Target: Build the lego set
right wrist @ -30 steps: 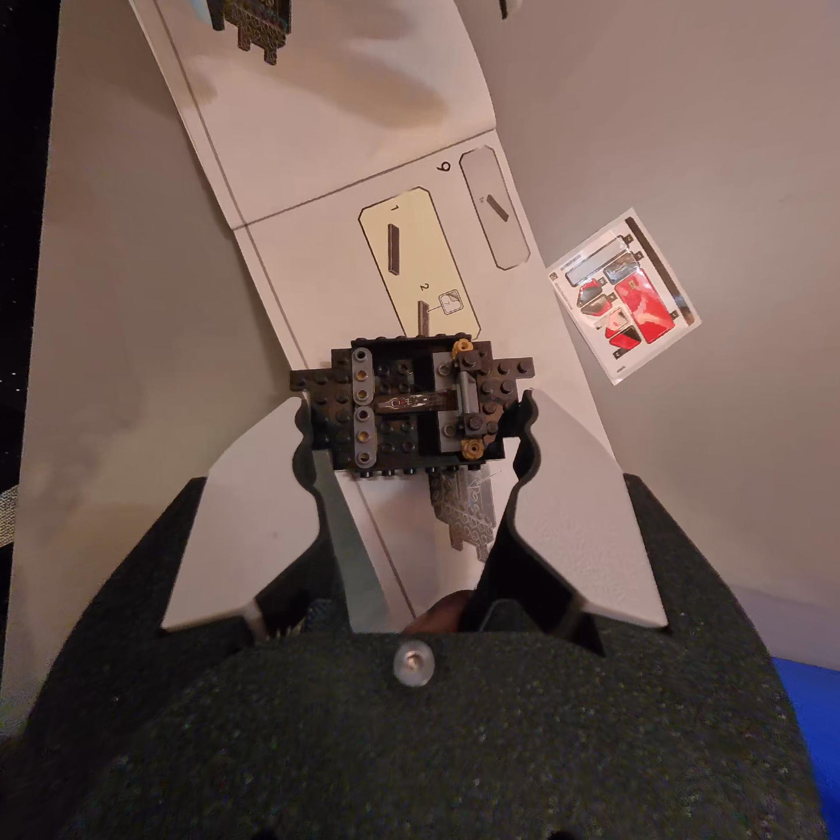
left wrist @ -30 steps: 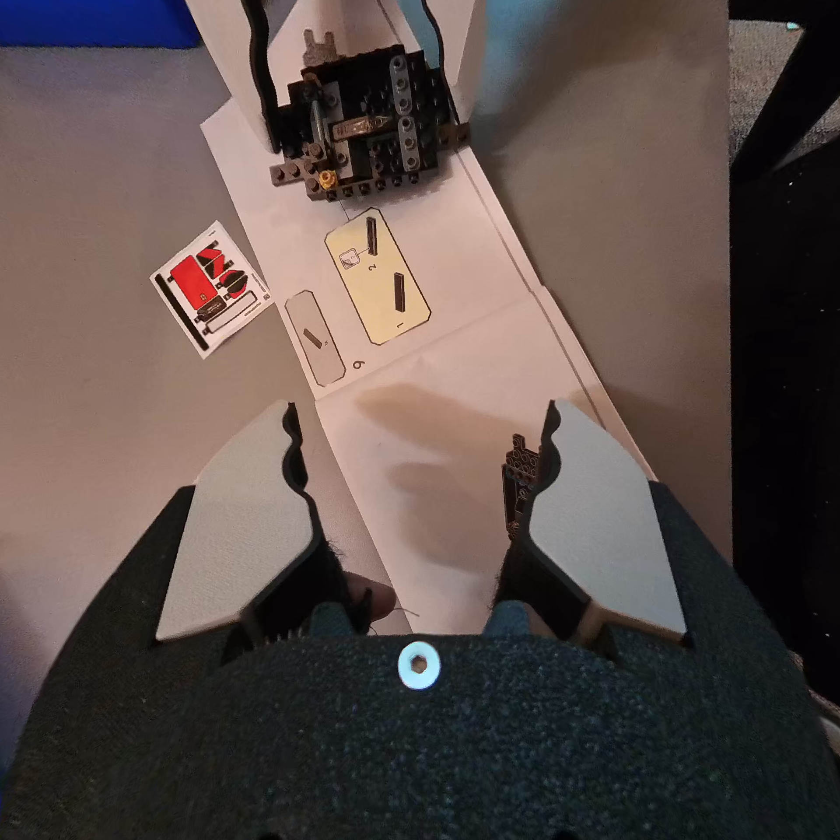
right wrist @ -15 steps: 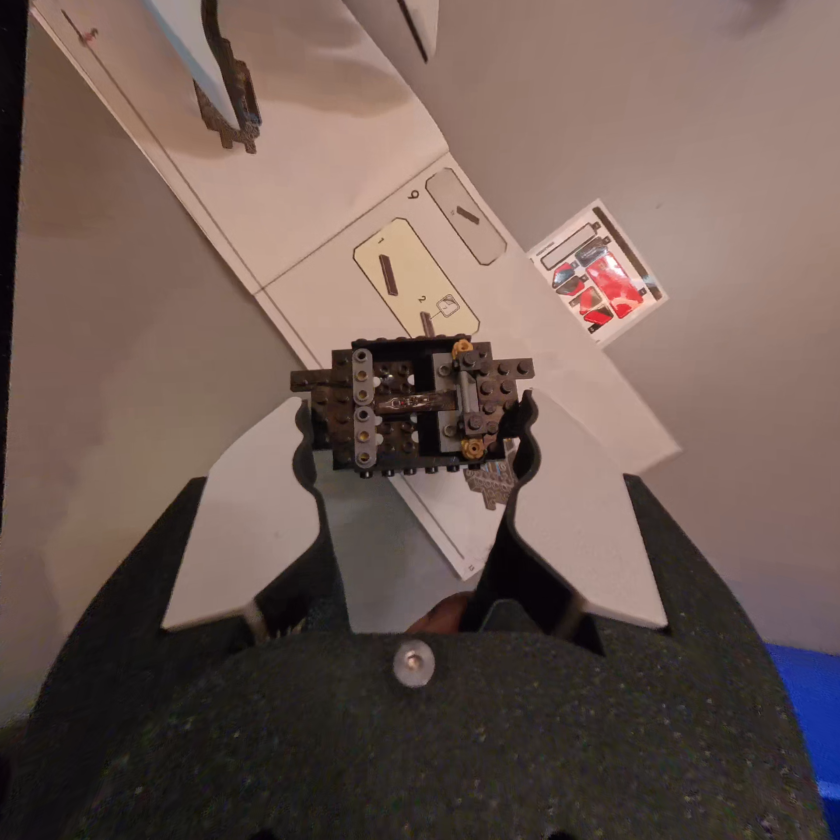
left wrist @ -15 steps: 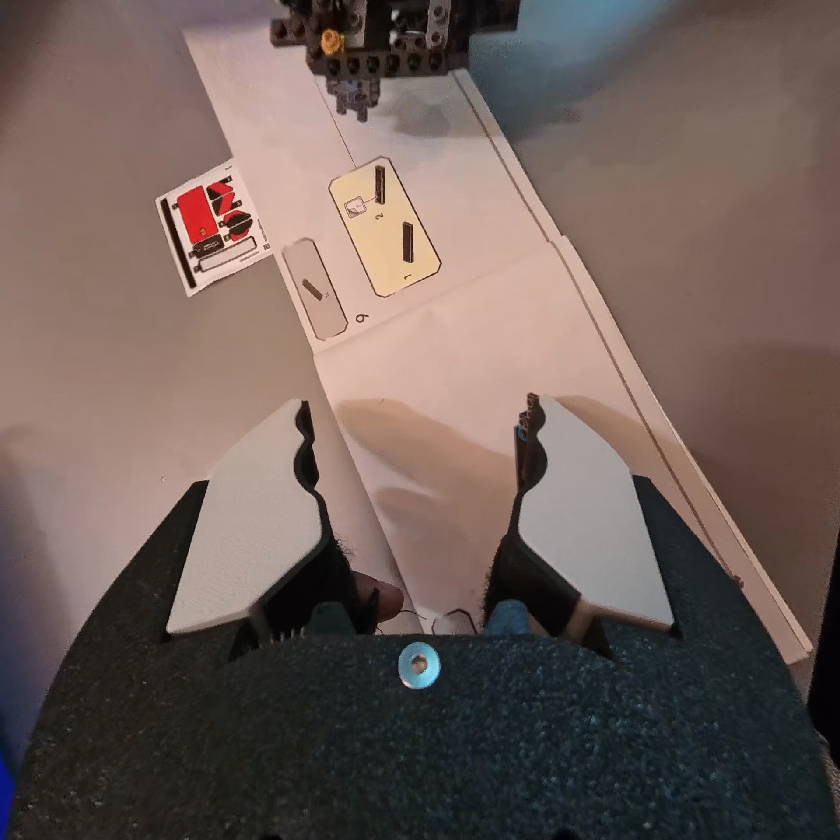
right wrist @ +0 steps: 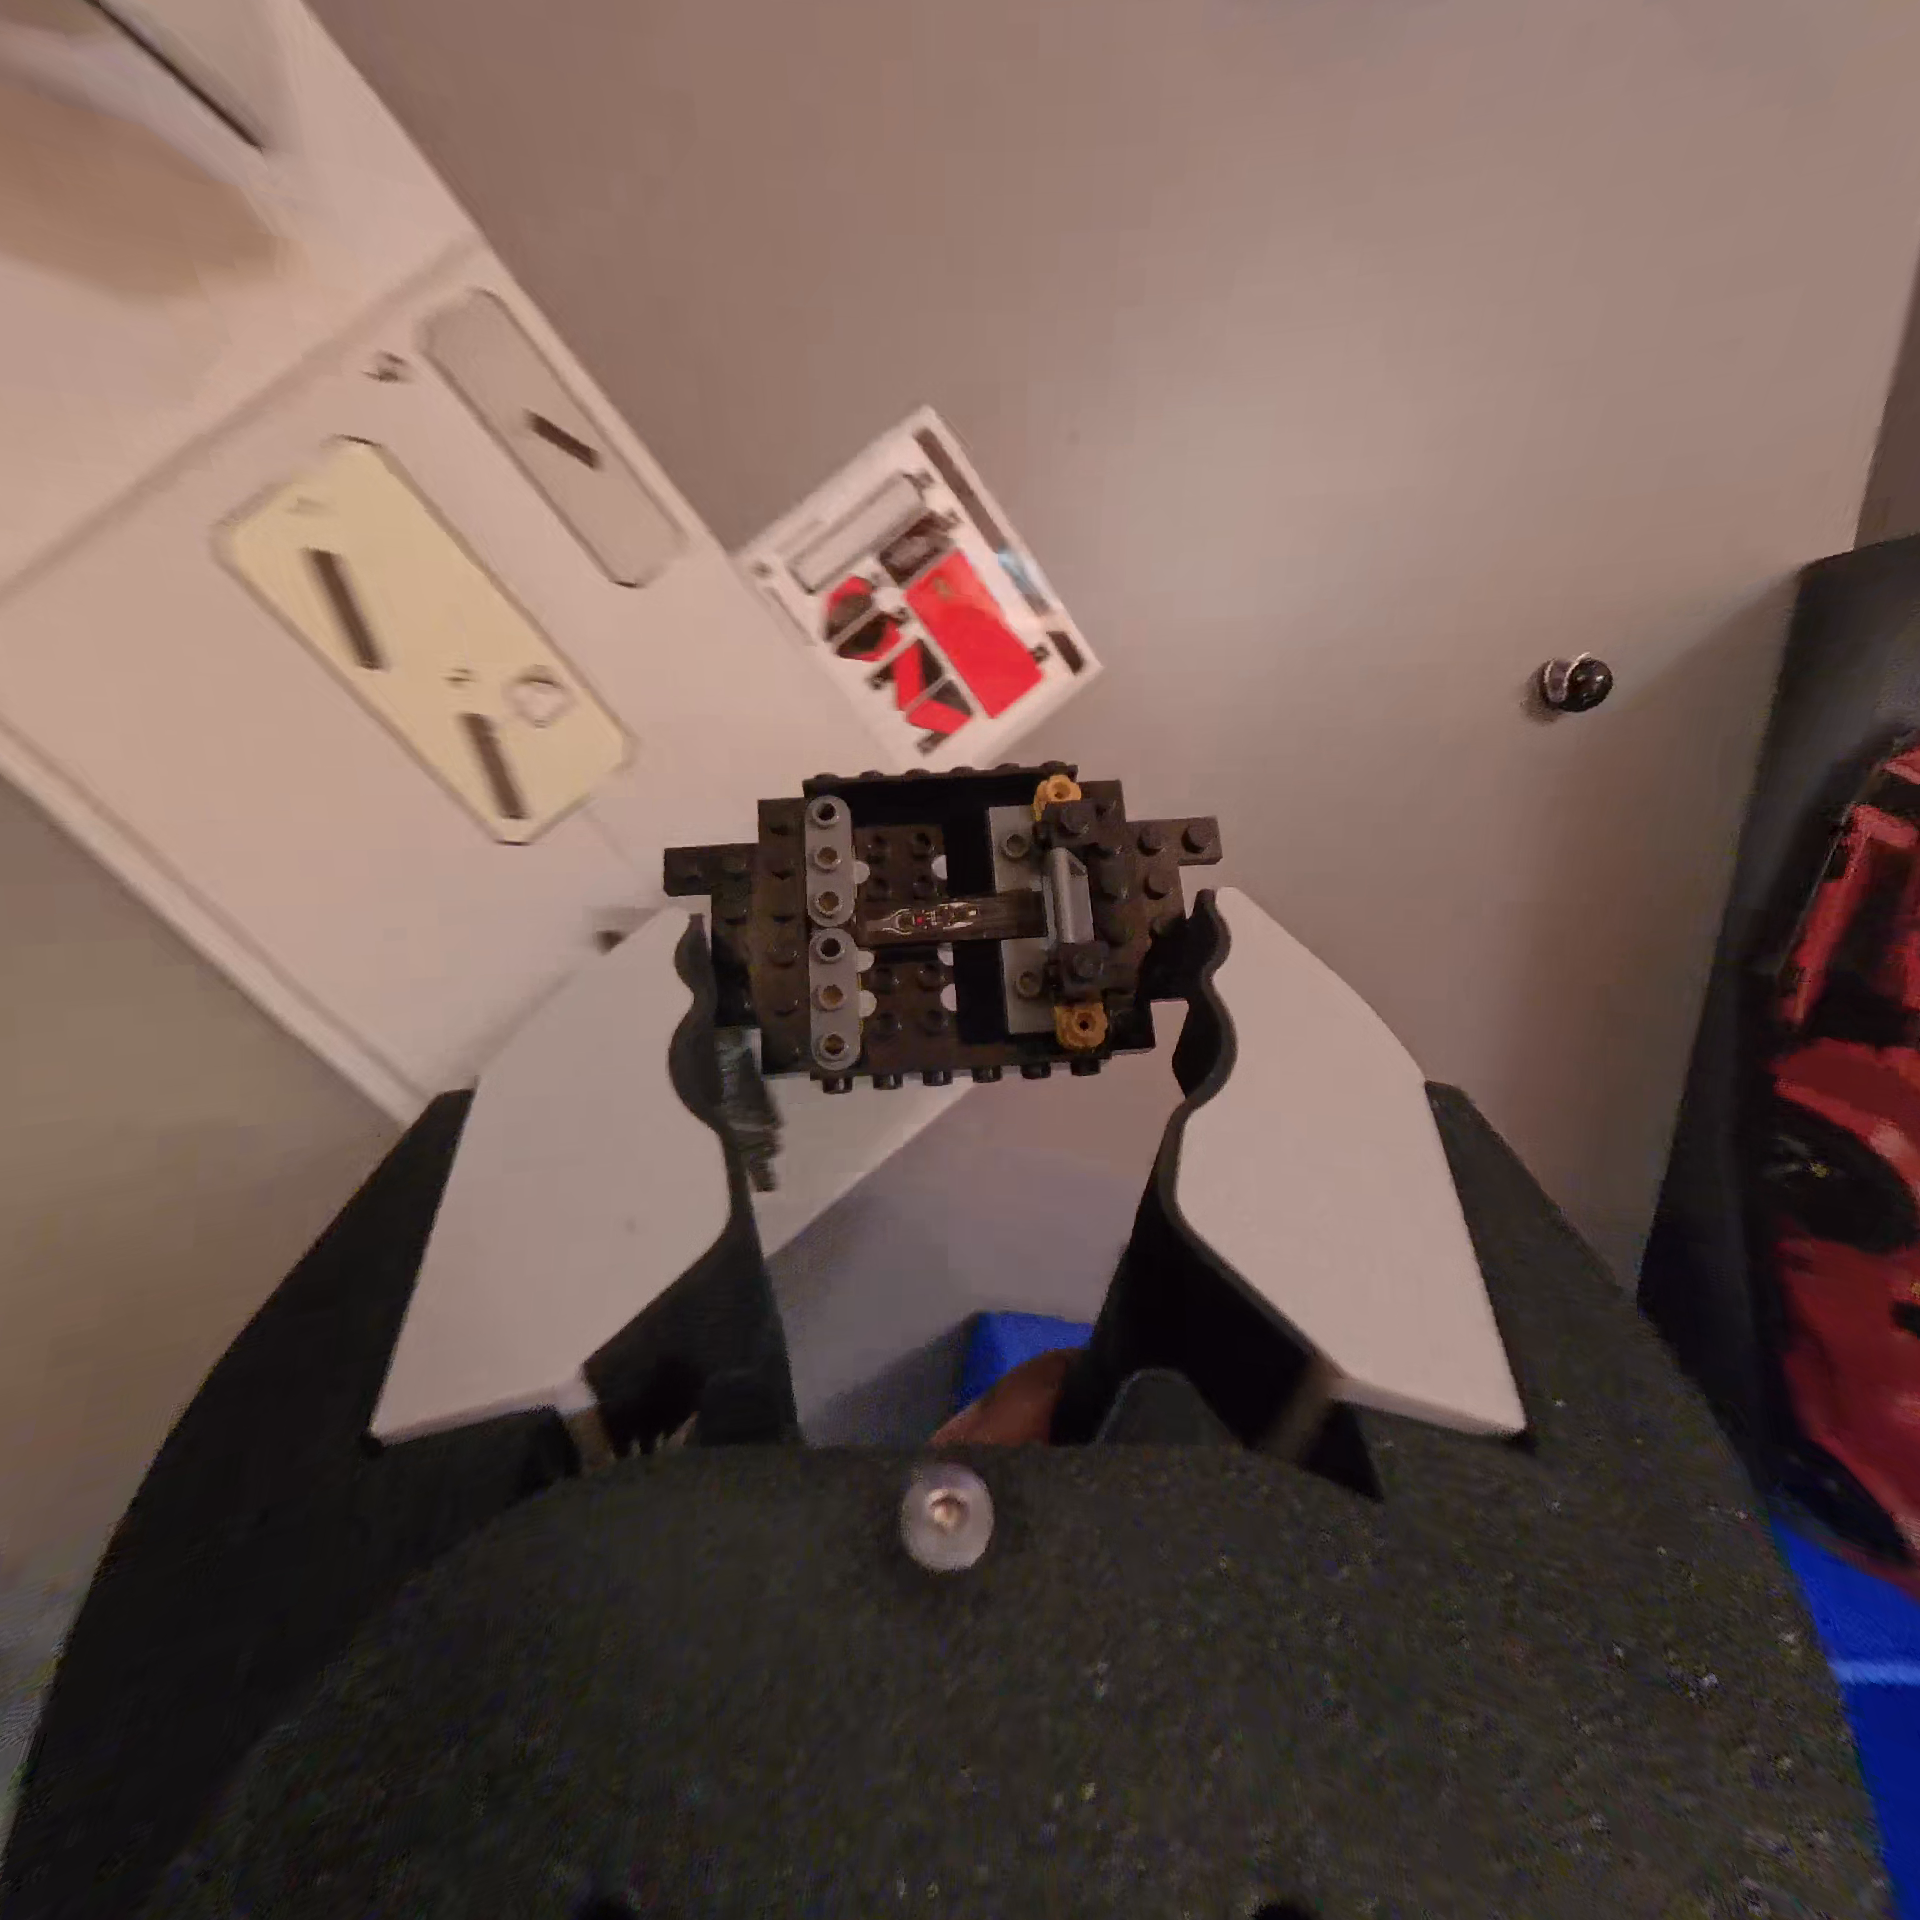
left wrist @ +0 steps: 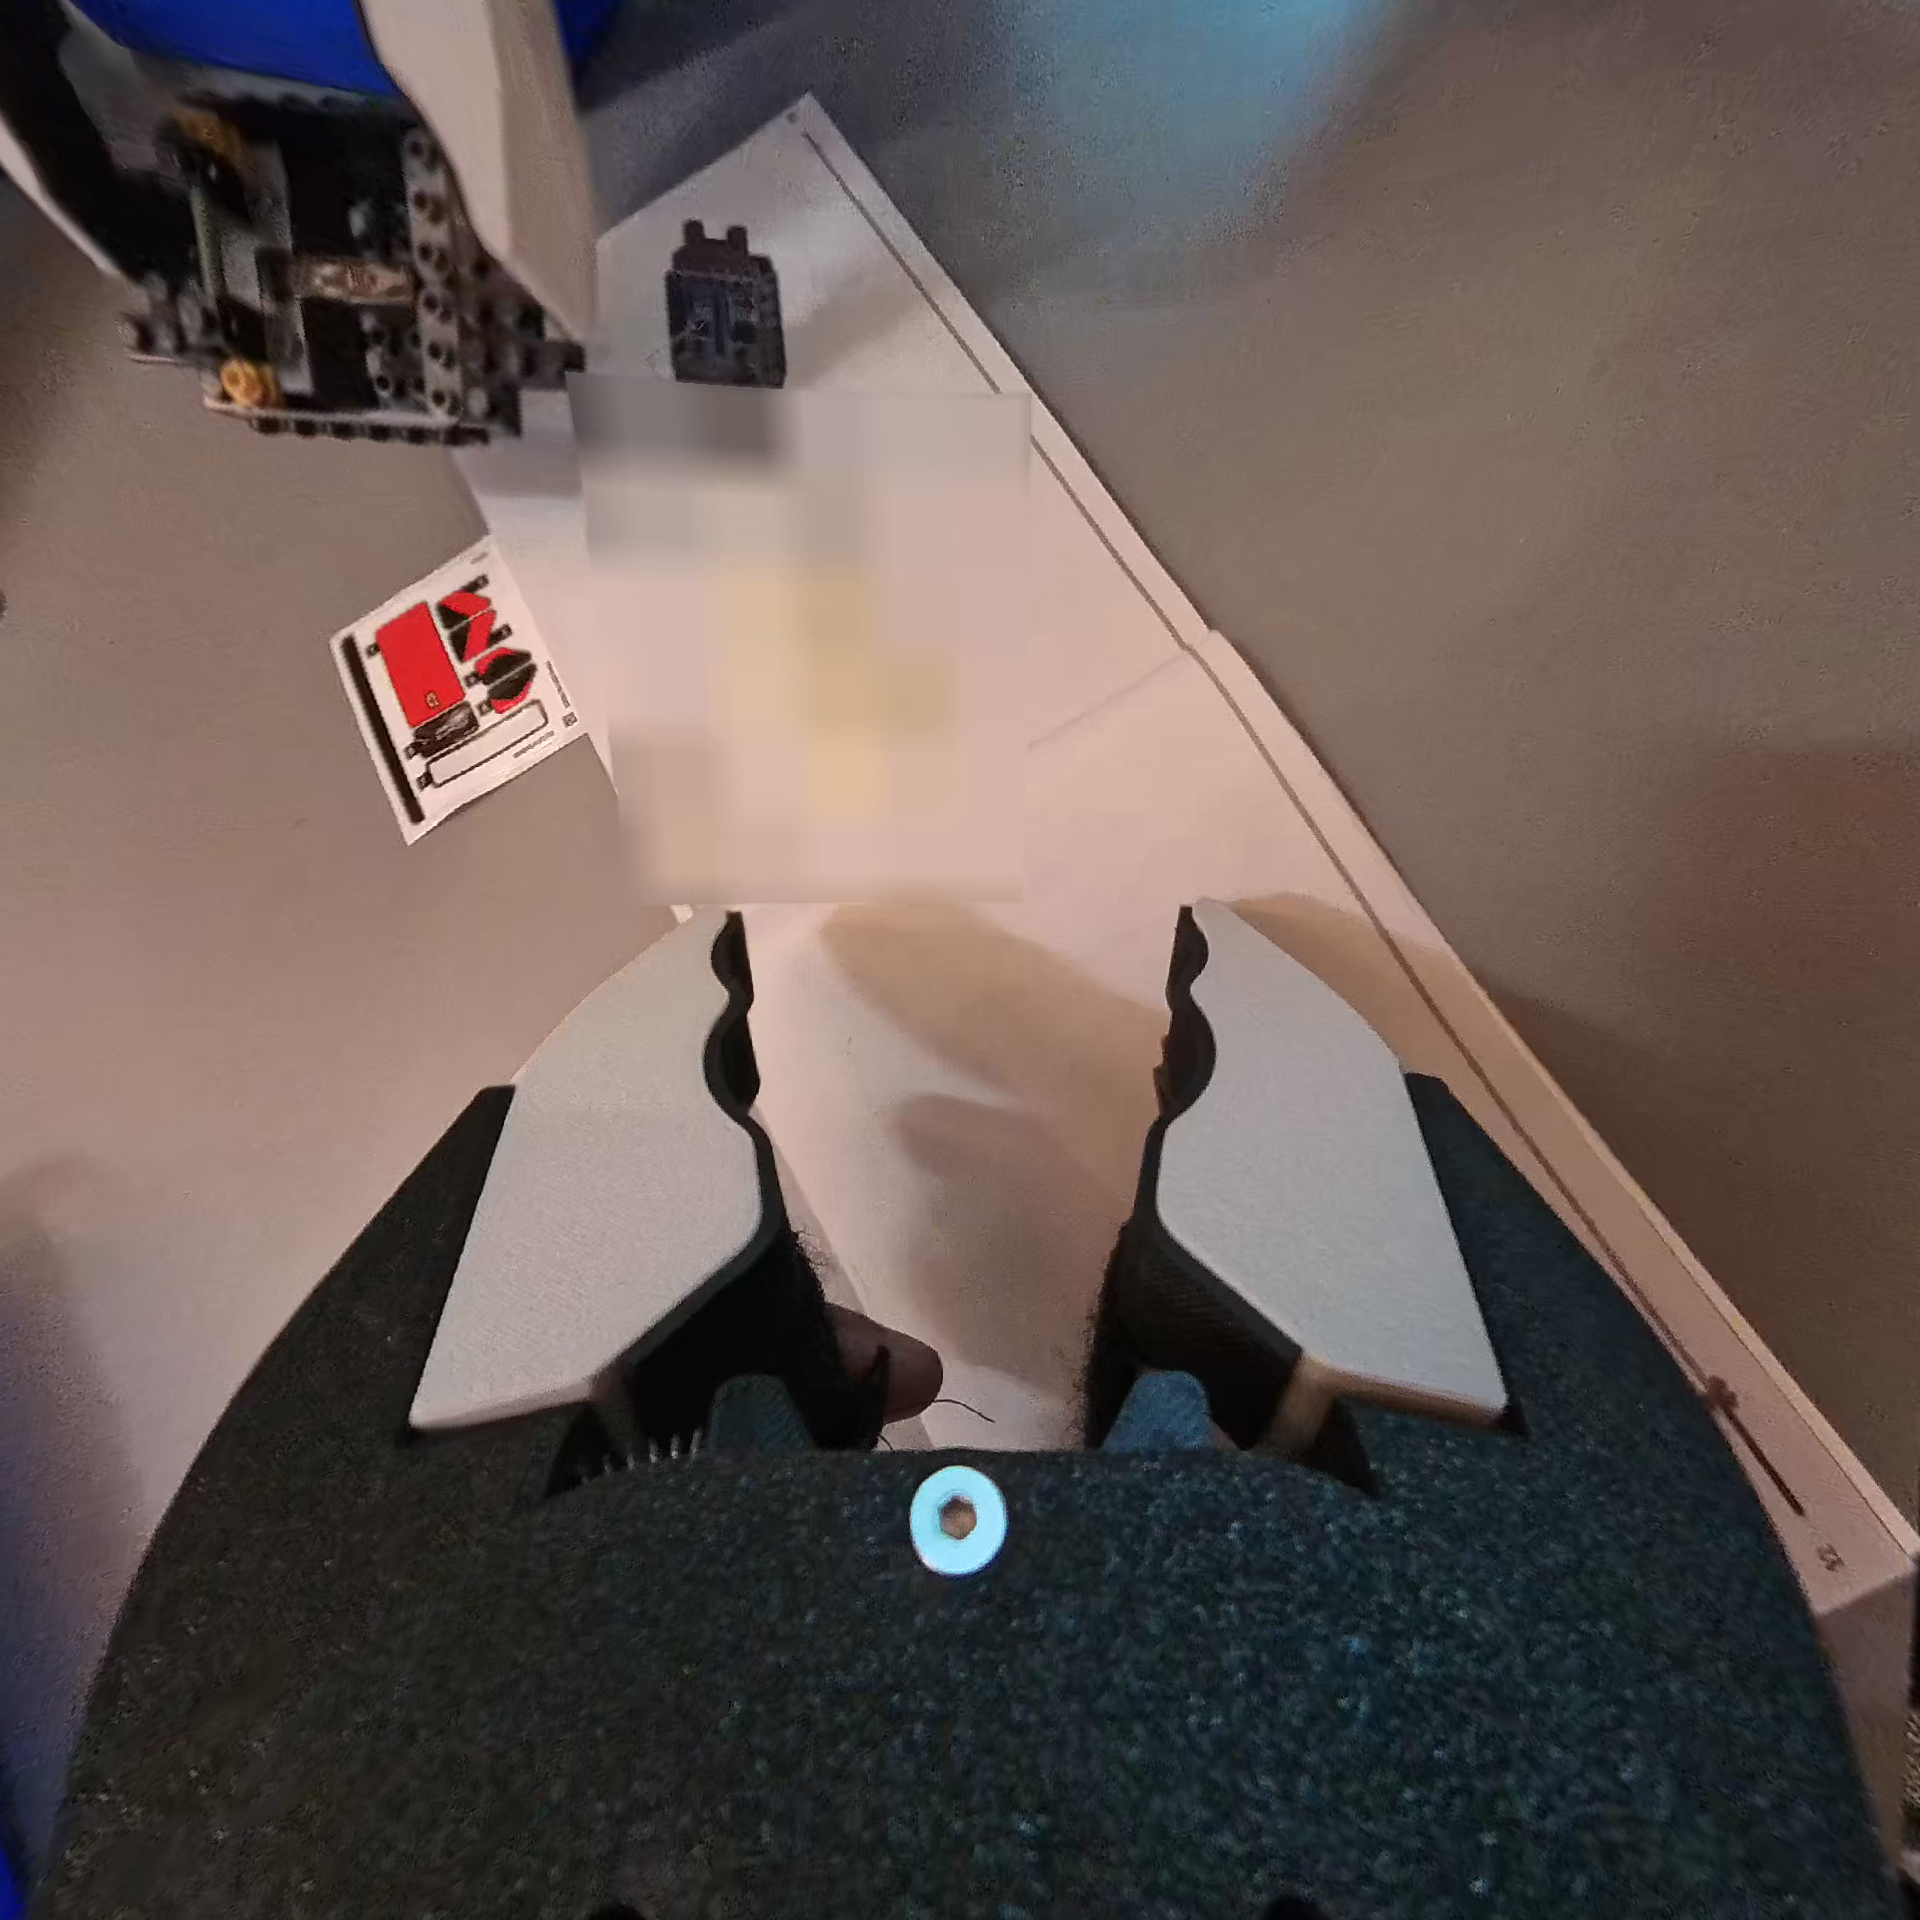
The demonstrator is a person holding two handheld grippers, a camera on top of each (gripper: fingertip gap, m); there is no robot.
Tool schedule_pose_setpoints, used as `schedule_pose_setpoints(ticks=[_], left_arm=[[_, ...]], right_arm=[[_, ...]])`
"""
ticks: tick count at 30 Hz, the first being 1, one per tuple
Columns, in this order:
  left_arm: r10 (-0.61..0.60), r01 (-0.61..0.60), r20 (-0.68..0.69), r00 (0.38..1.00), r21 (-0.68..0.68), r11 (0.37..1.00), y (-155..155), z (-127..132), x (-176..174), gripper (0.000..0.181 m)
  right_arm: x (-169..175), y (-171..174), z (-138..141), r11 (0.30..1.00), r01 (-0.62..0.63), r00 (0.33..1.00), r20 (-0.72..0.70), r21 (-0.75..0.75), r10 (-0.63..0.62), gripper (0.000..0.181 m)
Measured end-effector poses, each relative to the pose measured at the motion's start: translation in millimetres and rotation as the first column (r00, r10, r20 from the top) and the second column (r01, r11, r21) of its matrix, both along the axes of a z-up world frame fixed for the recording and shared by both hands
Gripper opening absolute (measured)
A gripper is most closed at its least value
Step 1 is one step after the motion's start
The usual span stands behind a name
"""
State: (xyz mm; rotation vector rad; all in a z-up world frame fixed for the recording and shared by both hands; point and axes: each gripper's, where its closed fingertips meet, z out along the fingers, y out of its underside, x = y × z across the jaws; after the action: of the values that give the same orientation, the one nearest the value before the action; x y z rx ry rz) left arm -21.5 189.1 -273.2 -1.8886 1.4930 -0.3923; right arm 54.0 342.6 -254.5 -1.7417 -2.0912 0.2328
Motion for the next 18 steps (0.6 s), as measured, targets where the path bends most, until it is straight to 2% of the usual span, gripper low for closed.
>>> schedule_pose_setpoints(ticks=[3, 4, 7, 11, 13, 15, 18], left_arm=[[0.031, -0.030, -0.019, 0.999, 0.028, 0.999, 5, 3, -13, 0.077], [0.036, -0.035, -0.022, 0.999, 0.039, 0.999, 6, 4, -16, 0.076], [0.042, -0.042, -0.018, 0.999, 0.045, 0.998, 9, 4, -23, 0.076], [0.057, -0.058, 0.013, 0.998, 0.043, 0.997, 14, 5, -28, 0.076], [0.070, -0.071, 0.034, 0.997, 0.038, 0.997, 15, 5, -30, 0.075], [0.077, -0.078, 0.041, 0.996, 0.038, 0.996, 15, 5, -31, 0.075], [0.084, -0.085, 0.032, 0.996, 0.056, 0.995, 14, 4, -33, 0.075]], right_arm=[[-3, 5, -10, 0.989, 0.117, 0.978, 0.185, -0.094, -0.098, 0.086], [-7, 3, -10, 0.987, 0.129, 0.973, 0.205, -0.095, -0.107, 0.086], [-23, 12, -9, 0.994, 0.104, 0.979, 0.176, 0.011, -0.105, 0.086], [-56, 10, -10, 0.999, 0.035, 0.998, 0.047, -0.037, -0.034, 0.087], [-65, 13, -14, 0.999, 0.023, 0.999, 0.037, -0.034, -0.022, 0.087], [-68, 14, -21, 0.997, 0.062, 0.996, 0.064, -0.044, -0.059, 0.087], [-61, 17, -19, 0.989, 0.145, 0.987, 0.063, -0.002, -0.145, 0.122]])
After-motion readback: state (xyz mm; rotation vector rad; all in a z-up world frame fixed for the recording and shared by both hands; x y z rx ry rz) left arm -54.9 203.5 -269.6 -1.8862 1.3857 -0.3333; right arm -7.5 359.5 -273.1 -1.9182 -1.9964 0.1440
